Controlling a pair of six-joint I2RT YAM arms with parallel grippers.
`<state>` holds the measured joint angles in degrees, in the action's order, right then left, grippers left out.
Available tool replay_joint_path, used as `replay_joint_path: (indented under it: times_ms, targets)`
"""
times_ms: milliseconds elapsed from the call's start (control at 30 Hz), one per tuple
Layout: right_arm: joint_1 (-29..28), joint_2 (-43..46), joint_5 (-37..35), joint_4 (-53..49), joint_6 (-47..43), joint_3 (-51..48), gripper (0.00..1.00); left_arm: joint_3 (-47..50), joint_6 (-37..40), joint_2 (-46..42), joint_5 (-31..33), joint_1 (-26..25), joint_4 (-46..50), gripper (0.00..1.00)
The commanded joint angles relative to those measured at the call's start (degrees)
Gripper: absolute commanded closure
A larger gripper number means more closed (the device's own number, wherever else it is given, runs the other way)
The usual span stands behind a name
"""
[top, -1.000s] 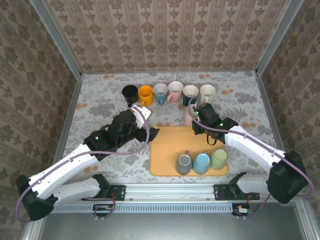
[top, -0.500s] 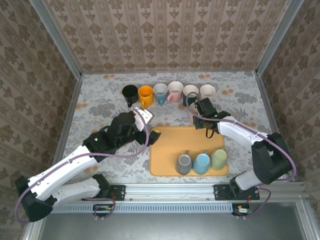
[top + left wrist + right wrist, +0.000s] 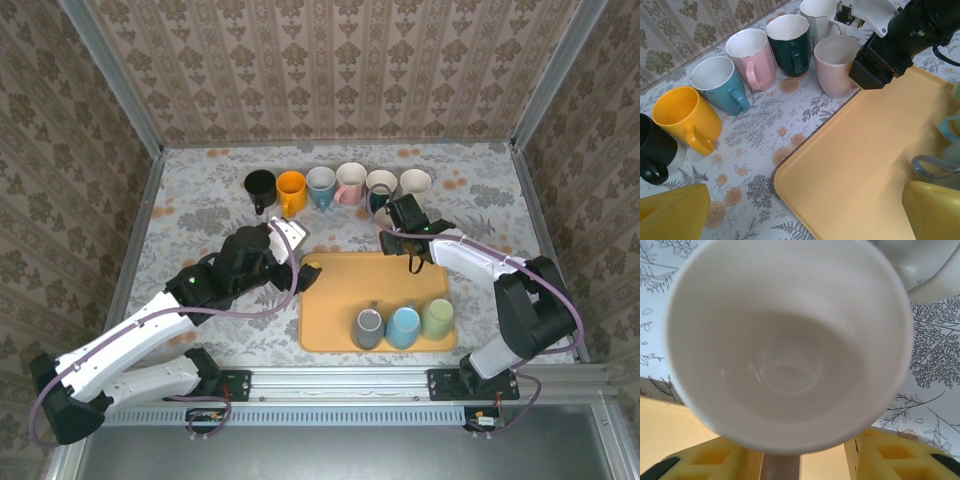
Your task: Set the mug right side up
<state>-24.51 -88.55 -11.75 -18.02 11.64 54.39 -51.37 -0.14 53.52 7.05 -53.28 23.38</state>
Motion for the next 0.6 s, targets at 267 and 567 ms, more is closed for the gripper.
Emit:
replay_joint_path:
  times_ms: [267, 567]
  targets:
    - [0.2, 13.6, -1.4, -1.7, 1.1, 0.7, 0.21, -0.2, 0.3, 2.7, -2.6, -0.2, 0.0, 0.00]
    - [0.1, 29.9, 4.9, -8.2, 3.5, -0.2, 0.20, -3.9, 3.6, 6.4, -9.8, -4.6, 3.1, 0.00]
